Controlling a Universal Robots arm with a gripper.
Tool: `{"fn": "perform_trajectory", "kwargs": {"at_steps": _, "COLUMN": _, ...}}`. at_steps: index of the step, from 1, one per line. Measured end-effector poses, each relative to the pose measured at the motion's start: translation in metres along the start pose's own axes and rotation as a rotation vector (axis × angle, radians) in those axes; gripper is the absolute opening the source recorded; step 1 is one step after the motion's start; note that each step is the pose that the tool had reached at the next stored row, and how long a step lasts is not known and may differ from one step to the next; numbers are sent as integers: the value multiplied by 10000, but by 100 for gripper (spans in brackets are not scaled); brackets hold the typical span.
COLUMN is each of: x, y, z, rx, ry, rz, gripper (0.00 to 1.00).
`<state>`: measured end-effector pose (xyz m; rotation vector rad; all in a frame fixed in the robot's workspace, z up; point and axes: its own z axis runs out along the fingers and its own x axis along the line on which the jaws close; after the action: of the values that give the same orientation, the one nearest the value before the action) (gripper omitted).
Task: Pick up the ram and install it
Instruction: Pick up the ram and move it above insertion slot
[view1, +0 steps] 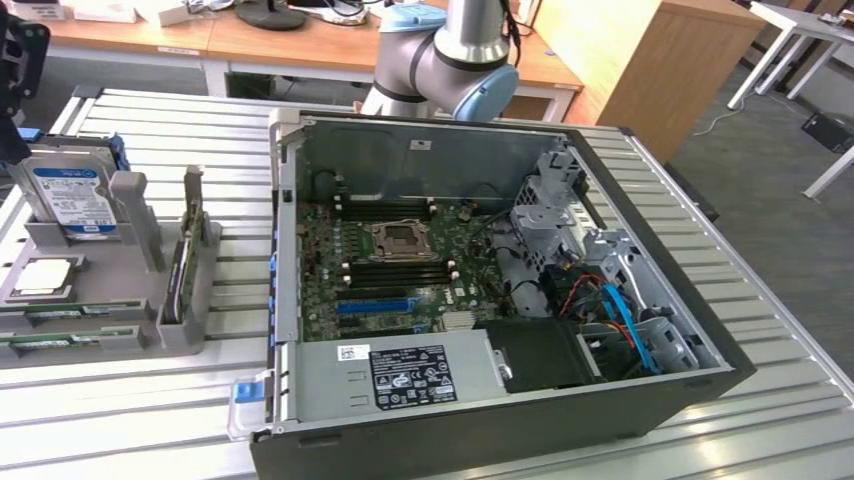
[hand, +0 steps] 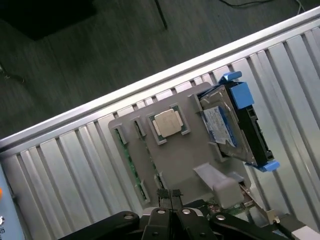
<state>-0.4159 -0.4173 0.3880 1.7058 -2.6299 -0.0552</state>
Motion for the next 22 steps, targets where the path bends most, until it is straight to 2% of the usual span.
{"fn": "perform_trajectory", "kwargs": {"at_steps": 19, "x": 0, "y": 0, "z": 8, "rx": -16, "ry": 189, "rz": -3443, "gripper": 11}}
{"fn": "perform_trajectory", "kwargs": {"at_steps": 22, "x": 1, "y": 0, "z": 8, "rx": -16, "ry": 208, "rz": -3610, "gripper": 11}}
